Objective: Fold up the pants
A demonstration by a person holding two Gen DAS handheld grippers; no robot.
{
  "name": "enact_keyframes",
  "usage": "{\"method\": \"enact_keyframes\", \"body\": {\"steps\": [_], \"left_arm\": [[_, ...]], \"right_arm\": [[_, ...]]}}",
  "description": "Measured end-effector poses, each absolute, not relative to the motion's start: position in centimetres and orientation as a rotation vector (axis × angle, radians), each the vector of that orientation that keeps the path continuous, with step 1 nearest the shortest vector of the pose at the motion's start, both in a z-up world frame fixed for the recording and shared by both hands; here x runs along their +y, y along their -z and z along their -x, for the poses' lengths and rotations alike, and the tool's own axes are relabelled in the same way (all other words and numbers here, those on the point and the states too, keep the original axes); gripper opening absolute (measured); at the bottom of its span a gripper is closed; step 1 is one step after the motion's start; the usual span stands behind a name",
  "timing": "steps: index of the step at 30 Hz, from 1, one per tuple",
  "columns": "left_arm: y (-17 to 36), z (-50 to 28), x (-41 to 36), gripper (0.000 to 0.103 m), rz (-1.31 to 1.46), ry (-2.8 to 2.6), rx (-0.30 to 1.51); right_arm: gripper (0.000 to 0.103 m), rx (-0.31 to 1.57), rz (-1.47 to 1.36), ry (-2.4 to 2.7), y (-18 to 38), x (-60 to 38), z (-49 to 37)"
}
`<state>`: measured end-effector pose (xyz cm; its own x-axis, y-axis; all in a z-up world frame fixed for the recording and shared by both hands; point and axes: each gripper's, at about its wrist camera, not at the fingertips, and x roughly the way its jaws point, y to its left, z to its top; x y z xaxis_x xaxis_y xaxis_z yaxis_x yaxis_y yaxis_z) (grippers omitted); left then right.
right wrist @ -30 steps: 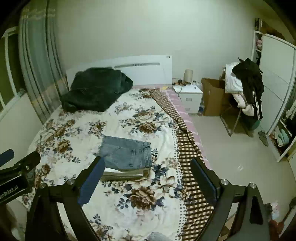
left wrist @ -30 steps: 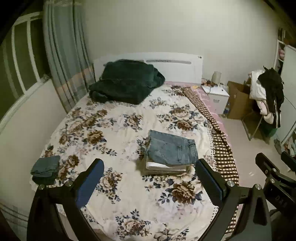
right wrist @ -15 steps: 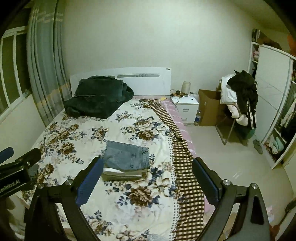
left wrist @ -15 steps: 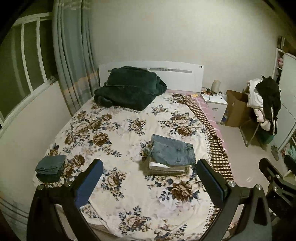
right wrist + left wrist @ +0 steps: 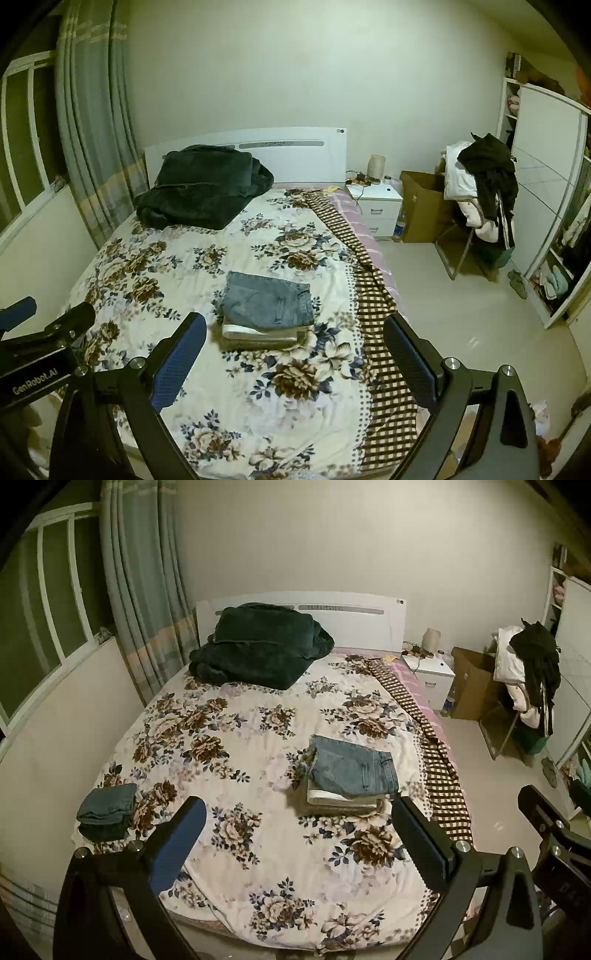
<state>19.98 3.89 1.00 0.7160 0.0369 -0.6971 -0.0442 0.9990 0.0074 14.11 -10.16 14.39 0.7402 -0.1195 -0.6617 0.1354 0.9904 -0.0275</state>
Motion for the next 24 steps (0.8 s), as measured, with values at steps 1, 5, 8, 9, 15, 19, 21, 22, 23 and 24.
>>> {"method": "enact_keyframes", "body": {"steps": [1,5,8,9,15,19,21,22,23,24], "left_arm": [[-1.0,-19.9,3.8,0.103,0.008,-0.046,0.77],[-1.2,-19.8,3.9,0.103,0.007,-0.047,0.766],[-1.2,-19.8,3.9,0.103,0.006,-0.047,0.768],[-1.2,-19.8,3.9,0.103,0.006,-0.049,0.768],[-1.2,-19.5,3.8,0.103,0.006,-0.046,0.775],[-1.3,-19.1,3.9,0.103,0.007,-0.042,0.778],[-1.3,-19.1,3.9,0.103,0.004,-0.041,0.775],[-1.3,-19.1,3.9,0.103,0.006,-0.041,0.776],[-1.4,-19.0,3.9,0.103,0.008,-0.038,0.776],[-1.3,-19.0,3.9,0.103,0.006,-0.038,0.776]], "right_arm": [[0.099,0.724,-0.025,0.138,-14.4,-10.1,-14.2],[0.099,0.728,-0.025,0.138,-14.4,-10.2,-14.2],[0.099,0.731,-0.029,0.142,-14.3,-10.5,-14.0],[0.099,0.734,-0.034,0.14,-14.3,-10.5,-14.0],[0.099,0.747,-0.042,0.136,-14.0,-10.9,-13.9],[0.099,0.75,-0.04,0.136,-13.9,-11.1,-13.7],[0.099,0.749,-0.042,0.134,-13.9,-11.0,-13.8],[0.098,0.749,-0.039,0.135,-13.9,-11.0,-13.8],[0.099,0.75,-0.038,0.136,-13.8,-11.0,-13.8],[0.099,0.751,-0.041,0.133,-13.8,-11.0,-13.8]]}}
